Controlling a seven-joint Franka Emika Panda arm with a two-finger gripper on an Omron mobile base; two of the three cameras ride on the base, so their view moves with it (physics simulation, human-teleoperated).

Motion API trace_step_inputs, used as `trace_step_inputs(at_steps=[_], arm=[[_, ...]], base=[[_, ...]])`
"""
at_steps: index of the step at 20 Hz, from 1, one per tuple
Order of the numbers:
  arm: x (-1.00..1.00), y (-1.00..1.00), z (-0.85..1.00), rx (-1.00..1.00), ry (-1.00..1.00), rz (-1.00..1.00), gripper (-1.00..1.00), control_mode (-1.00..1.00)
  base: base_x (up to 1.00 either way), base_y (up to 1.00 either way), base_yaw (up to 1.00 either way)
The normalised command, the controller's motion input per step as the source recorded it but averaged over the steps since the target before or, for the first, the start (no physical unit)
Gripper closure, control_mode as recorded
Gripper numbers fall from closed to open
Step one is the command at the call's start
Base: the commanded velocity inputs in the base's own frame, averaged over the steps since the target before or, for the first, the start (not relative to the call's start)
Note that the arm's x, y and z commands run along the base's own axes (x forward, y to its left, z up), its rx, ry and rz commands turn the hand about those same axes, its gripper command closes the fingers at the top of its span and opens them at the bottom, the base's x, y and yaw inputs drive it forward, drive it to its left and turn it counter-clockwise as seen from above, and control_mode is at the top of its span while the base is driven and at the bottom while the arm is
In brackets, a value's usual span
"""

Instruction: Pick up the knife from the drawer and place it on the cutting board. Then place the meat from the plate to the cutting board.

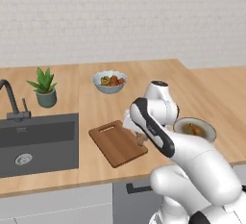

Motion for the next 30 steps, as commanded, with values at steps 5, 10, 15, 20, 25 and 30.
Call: trace_step_inputs(at_steps=[5,10,15,20,25,30], arm=[[0.23,0.01,-0.32,-0.01,0.08,0.45,1.0,-1.0],[0.13,0.24,-0.04,-0.06,0.02,0.39,1.0,-1.0],[0.45,0.91,0.0,-0.04,0.01,0.05,1.0,-1.0],[0.37,0.48,-0.33,0.0,0.02,0.0,1.0,-1.0],[0.19,0.38,-0.43,-0.04,0.03,0.0,1.0,-1.0],[0.0,0.0,-0.44,-0.12,0.0,0.0,1.0,-1.0]], base=[[0.0,0.0,0.0],[0.0,0.0,0.0],[0.0,0.0,0.0],[0.0,0.0,0.0],[0.0,0.0,0.0],[0.0,0.0,0.0]])
